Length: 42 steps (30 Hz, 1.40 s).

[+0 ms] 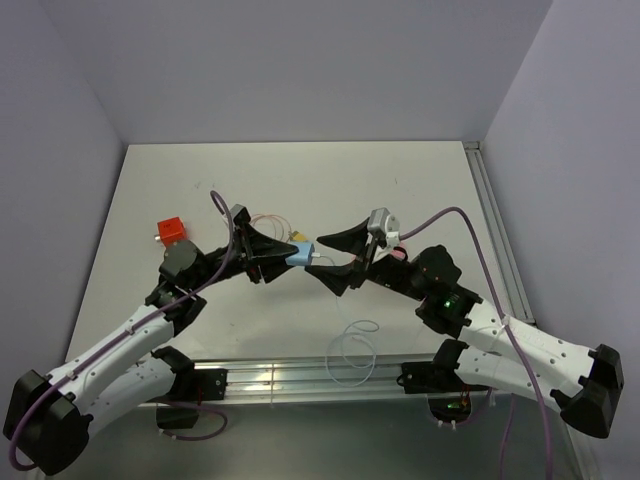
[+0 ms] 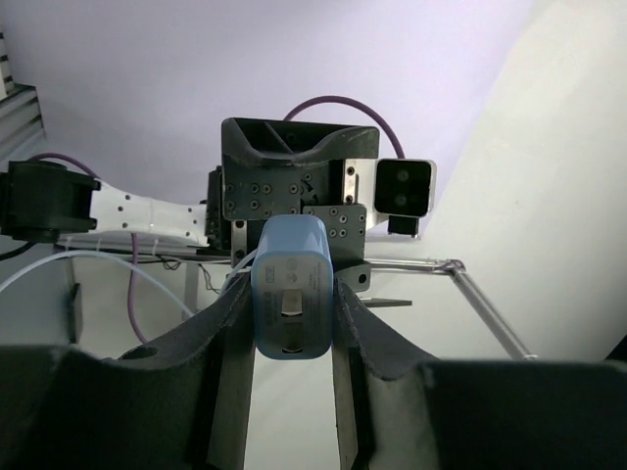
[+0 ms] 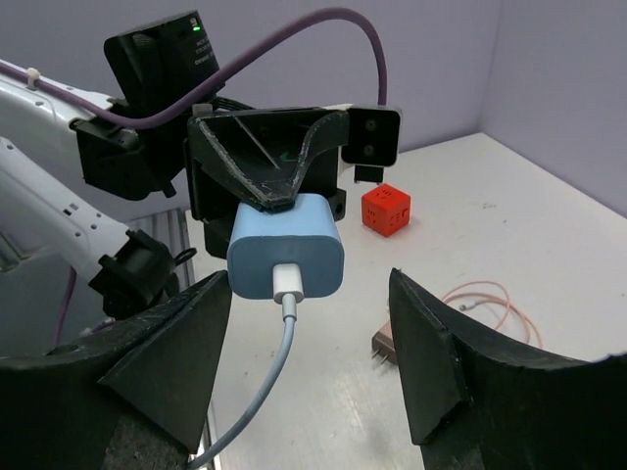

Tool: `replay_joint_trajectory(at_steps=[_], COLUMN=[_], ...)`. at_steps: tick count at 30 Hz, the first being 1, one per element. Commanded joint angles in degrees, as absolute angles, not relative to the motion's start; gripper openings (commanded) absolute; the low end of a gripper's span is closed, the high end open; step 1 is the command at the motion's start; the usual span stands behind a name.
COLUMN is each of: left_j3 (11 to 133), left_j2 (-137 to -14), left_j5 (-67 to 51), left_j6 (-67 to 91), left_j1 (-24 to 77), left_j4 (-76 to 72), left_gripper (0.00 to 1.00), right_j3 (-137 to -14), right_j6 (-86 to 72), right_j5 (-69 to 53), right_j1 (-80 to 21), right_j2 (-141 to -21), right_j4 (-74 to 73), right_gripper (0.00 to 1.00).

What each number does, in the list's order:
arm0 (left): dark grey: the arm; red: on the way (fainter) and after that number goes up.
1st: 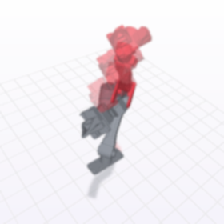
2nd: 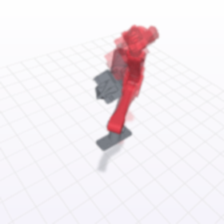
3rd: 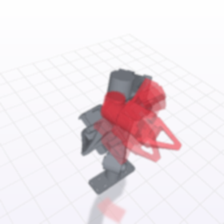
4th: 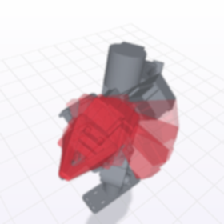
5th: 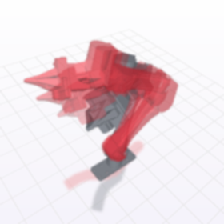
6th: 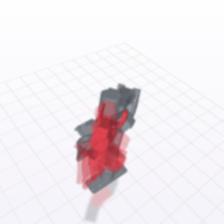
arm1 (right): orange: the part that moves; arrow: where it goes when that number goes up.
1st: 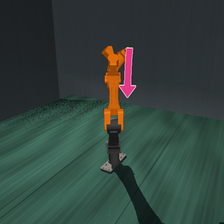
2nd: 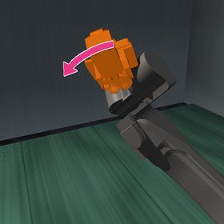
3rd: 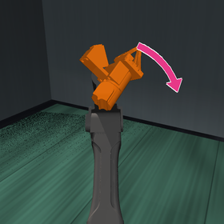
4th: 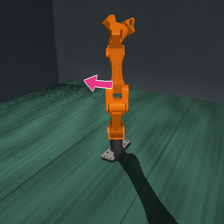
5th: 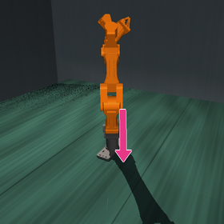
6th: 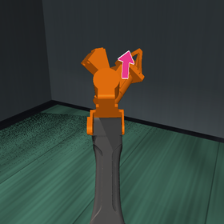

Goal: Insert the plug

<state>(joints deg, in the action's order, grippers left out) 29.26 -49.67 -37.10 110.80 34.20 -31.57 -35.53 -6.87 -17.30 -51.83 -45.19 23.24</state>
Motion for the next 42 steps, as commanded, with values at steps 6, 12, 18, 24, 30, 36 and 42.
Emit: replay_joint_trajectory(at_steps=[6, 12, 18, 24, 30, 36, 42], left_j3=[31.99, 32.34, 32.34, 33.31, 32.34, 31.82, 31.46], left_j2=[-51.76, -53.08, -54.31, -55.02, -55.11, -54.84, -54.93], left_j5=[-37.61, -38.14, -38.06, -38.32, -37.88, -37.79, -37.79], left_j6=[116.72, 117.51, 117.95, 117.42, 118.39, 118.48, 118.92], left_j1=[34.54, 35.07, 36.12, 37.26, 37.44, 37.44, 37.62], left_j4=[-39.64, -42.09, -44.56, -46.67, -49.65, -50.53, -50.80], left_gripper=[0.00, 0.00, 0.00, 0.00, 0.00, 0.00, 0.00], right_j3=[-36.91, -36.48, -36.39, -35.95, -36.12, -35.42, -35.95], right_j6=[-6.24, -7.29, -7.91, -9.05, -9.32, -9.84, -10.28], right_j5=[-20.74, -22.06, -22.94, -23.38, -23.03, -22.41, -22.94], right_j1=[-52.21, -52.21, -52.12, -52.12, -52.12, -52.12, -52.12], right_j2=[-49.48, -49.04, -49.66, -50.71, -51.15, -50.54, -50.71], right_j4=[35.85, 38.23, 38.84, 40.34, 40.17, 40.69, 41.48], right_gripper=[0.72, 0.69, 0.62, 0.59, 0.59, 0.58, 0.50])
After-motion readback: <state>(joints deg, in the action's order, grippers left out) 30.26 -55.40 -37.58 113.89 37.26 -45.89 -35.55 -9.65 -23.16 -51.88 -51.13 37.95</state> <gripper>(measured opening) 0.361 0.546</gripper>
